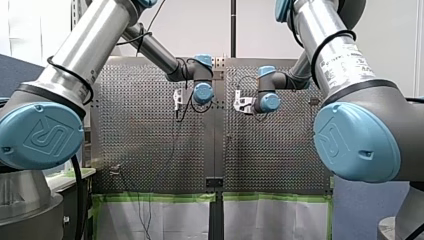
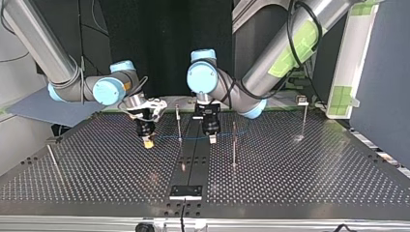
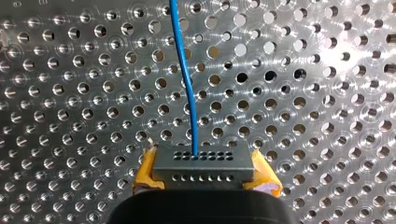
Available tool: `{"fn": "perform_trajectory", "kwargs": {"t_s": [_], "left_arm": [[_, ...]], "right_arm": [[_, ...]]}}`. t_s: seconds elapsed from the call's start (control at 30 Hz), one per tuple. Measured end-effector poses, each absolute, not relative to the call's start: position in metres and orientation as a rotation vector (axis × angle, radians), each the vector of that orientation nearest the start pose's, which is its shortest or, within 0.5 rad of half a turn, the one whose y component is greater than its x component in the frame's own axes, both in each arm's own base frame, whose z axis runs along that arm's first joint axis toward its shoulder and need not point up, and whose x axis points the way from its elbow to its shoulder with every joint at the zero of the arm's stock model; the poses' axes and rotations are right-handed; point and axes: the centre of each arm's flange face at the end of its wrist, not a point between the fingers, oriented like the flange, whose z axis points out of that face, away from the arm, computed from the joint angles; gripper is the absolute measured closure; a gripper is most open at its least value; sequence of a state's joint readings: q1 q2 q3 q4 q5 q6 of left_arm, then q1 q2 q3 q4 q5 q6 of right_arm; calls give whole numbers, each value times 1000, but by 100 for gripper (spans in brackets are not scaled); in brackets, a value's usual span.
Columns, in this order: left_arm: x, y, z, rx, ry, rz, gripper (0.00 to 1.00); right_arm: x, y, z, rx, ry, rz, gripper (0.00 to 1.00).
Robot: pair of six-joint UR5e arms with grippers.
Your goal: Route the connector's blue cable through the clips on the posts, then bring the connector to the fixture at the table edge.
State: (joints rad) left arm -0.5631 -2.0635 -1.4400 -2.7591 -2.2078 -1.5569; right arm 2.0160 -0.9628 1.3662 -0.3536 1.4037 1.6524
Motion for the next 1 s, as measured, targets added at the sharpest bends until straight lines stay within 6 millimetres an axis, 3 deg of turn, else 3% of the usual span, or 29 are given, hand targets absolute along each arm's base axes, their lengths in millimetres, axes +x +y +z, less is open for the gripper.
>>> {"fn": "perform_trajectory", "kwargs": {"t_s": [0.2, 0.63, 1.0], "left_arm": [[509, -411, 297, -50, 1562, 59, 100], [494, -440, 239, 25, 1634, 45, 100], [471, -444, 211, 39, 1645, 34, 100]], "right_arm": [[436, -561, 251, 1691, -979, 1658, 100], [433, -550, 241, 1752, -1012, 1556, 100], [420, -536, 211, 1785, -1034, 1500, 100]]}}
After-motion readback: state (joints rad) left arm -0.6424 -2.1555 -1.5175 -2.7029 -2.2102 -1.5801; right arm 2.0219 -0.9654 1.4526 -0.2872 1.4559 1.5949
